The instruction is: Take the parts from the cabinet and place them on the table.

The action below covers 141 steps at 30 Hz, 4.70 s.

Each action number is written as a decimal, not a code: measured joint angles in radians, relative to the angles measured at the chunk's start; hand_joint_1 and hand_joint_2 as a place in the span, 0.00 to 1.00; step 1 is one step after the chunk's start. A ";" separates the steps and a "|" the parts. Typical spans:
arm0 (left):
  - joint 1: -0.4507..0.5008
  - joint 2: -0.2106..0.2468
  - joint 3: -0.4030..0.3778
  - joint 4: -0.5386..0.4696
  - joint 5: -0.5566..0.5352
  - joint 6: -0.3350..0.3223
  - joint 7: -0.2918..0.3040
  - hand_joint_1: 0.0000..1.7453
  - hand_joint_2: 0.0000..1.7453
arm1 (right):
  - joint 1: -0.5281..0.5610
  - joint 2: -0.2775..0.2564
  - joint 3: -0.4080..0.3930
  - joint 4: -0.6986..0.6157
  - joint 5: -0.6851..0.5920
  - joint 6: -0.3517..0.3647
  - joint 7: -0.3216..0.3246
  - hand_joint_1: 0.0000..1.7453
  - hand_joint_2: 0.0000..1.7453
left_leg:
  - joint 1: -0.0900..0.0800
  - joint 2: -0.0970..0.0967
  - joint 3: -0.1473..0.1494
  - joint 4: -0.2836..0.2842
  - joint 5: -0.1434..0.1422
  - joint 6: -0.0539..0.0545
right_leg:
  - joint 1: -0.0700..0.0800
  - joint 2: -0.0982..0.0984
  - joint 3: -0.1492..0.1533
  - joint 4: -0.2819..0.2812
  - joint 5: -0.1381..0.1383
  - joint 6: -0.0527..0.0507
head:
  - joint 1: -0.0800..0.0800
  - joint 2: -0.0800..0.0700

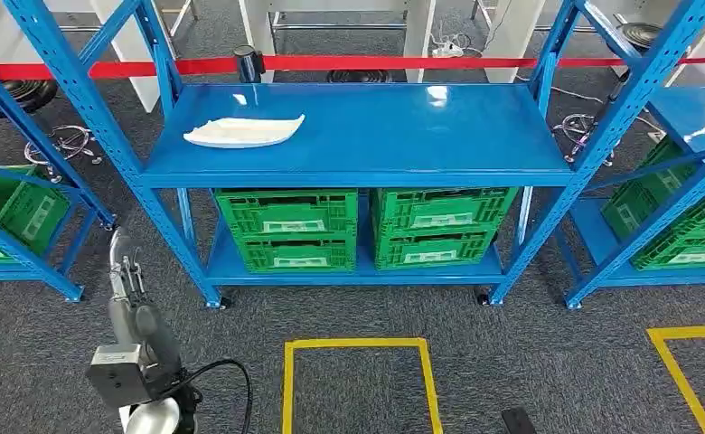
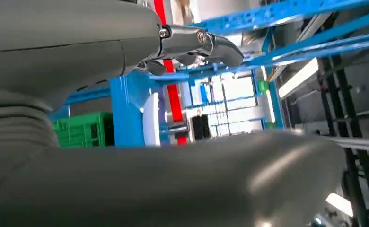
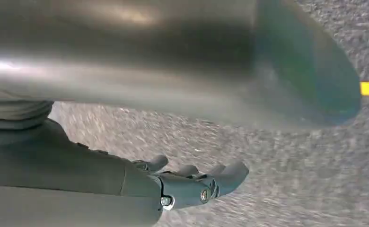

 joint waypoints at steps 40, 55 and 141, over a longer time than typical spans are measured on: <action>-0.149 0.021 -0.048 0.148 0.023 -0.205 0.000 0.00 0.00 | 0.106 0.098 -0.011 0.003 -0.045 -0.063 0.088 0.00 1.00 | 0.004 -0.004 -0.065 0.144 -0.085 -0.060 | 0.002 -0.001 0.068 -0.147 0.034 -0.061 | -0.013 0.000; -0.127 0.041 -0.056 0.137 -0.001 -0.187 0.012 0.00 0.00 | 0.104 0.099 -0.028 0.003 -0.031 -0.050 0.106 0.00 0.00 | 0.003 -0.003 -0.012 -0.009 0.018 -0.005 | 0.005 -0.001 0.056 -0.039 -0.061 -0.013 | -0.013 0.000; -0.380 -0.038 -0.249 0.435 0.114 -0.206 -0.003 0.00 0.00 | 0.121 0.075 -0.270 0.009 -0.172 -0.105 0.116 0.00 1.00 | -0.018 -0.005 -0.064 0.022 -0.008 -0.018 | 0.010 0.006 0.107 -0.139 -0.005 -0.057 | -0.025 0.000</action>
